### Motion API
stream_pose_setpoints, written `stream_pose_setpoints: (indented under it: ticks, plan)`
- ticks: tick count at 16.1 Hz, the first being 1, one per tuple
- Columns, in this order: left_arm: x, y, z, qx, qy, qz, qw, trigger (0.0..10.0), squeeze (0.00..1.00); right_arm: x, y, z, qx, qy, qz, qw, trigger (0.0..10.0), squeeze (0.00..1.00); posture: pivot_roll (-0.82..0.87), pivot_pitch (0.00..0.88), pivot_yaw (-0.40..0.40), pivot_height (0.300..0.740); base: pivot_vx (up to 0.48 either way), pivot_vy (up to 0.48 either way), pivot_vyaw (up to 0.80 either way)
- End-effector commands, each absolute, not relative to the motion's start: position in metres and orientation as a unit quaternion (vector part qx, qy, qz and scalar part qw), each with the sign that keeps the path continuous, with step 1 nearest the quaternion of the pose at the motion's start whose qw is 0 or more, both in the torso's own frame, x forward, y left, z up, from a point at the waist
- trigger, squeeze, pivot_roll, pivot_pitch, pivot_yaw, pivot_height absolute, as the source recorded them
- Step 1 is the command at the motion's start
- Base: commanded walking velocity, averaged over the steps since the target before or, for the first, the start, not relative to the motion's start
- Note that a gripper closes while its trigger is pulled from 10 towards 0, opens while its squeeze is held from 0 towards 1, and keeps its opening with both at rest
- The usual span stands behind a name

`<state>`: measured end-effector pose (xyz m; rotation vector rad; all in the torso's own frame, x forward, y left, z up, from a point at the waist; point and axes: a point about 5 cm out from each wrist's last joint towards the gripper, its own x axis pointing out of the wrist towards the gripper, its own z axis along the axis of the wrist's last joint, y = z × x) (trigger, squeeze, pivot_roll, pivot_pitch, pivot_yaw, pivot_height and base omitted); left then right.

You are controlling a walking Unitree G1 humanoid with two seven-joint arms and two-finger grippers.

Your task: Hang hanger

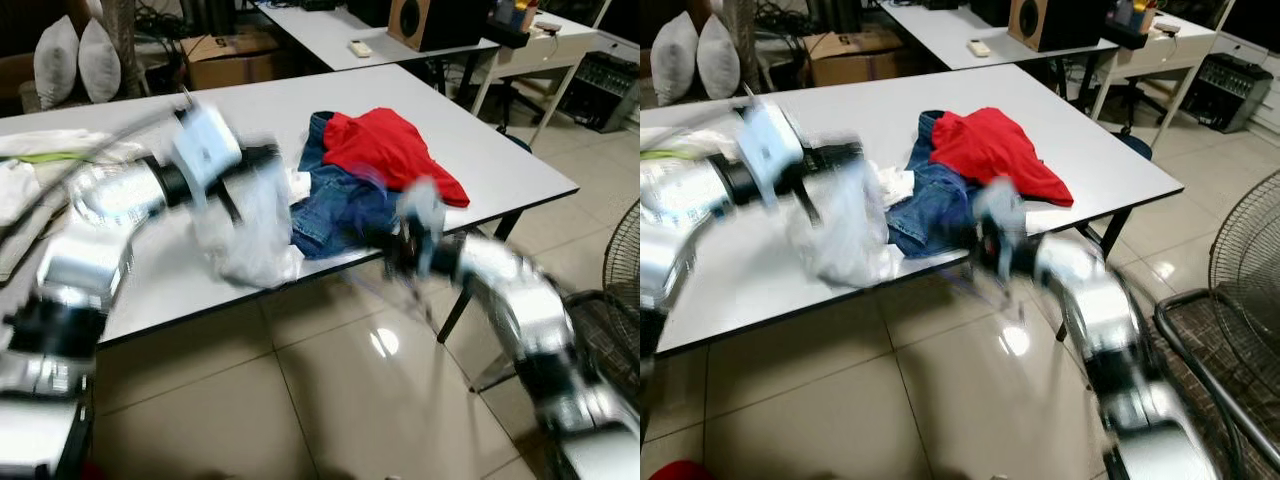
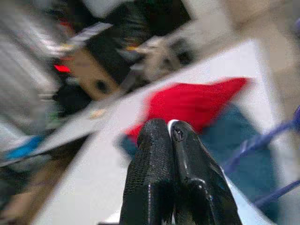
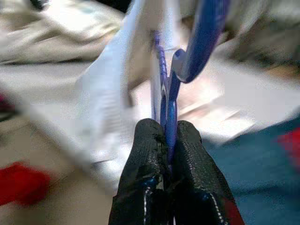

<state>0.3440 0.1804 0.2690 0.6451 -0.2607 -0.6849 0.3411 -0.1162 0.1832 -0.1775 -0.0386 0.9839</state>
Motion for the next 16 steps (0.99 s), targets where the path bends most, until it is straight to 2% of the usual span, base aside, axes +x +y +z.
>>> stream_pose_setpoints:
  ticks: [1,2,4,6,10,12,14,15,16]
  plan:
    - [0.351,0.197,0.311,0.299,-0.206,-0.233,0.902,0.0,0.00,0.364,-0.136,0.233,-0.081,-0.120,0.378,0.915,10.0,0.00,-0.12,0.000,0.000,0.740,0.000,0.000,0.00]
    - [0.352,0.206,0.328,0.285,-0.232,-0.196,0.909,0.0,0.00,0.369,-0.141,0.253,-0.058,-0.159,0.355,0.919,10.0,0.00,-0.12,0.000,0.000,0.740,0.000,0.000,0.00]
    - [0.351,0.216,0.333,0.286,-0.232,-0.179,0.912,0.0,0.00,0.363,-0.136,0.253,-0.075,-0.150,0.404,0.899,10.0,0.00,-0.13,0.000,0.000,0.740,0.000,0.000,0.00]
    - [0.347,0.209,0.305,0.291,-0.195,-0.223,0.910,0.0,0.00,0.346,-0.125,0.204,-0.152,-0.072,0.484,0.859,10.0,0.00,-0.13,0.000,-0.003,0.740,0.000,0.000,0.00]
    - [0.335,0.178,0.274,0.288,-0.167,-0.323,0.886,0.0,0.00,0.329,-0.122,0.177,-0.133,-0.041,0.534,0.834,10.0,0.00,-0.12,0.000,-0.006,0.740,0.000,0.000,0.00]
    - [0.335,0.173,0.272,0.296,-0.162,-0.333,0.881,0.0,0.00,0.325,-0.123,0.174,-0.133,-0.041,0.541,0.829,10.0,0.00,-0.13,0.000,0.000,0.740,0.000,0.000,0.00]
    - [0.336,0.172,0.267,0.303,-0.145,-0.342,0.878,0.0,0.00,0.325,-0.127,0.183,-0.089,-0.071,0.520,0.847,10.0,0.00,-0.13,0.000,0.001,0.740,0.000,0.000,0.00]
    - [0.338,0.176,0.265,0.305,-0.137,-0.322,0.886,0.0,0.00,0.322,-0.129,0.183,-0.081,-0.063,0.520,0.848,10.0,0.00,-0.13,0.000,-0.004,0.740,0.000,0.000,0.00]
    - [0.348,0.192,0.266,0.306,-0.123,-0.248,0.911,0.0,0.00,0.307,-0.139,0.169,-0.102,-0.019,0.532,0.841,10.0,0.00,-0.12,0.000,-0.011,0.740,0.000,0.000,0.00]
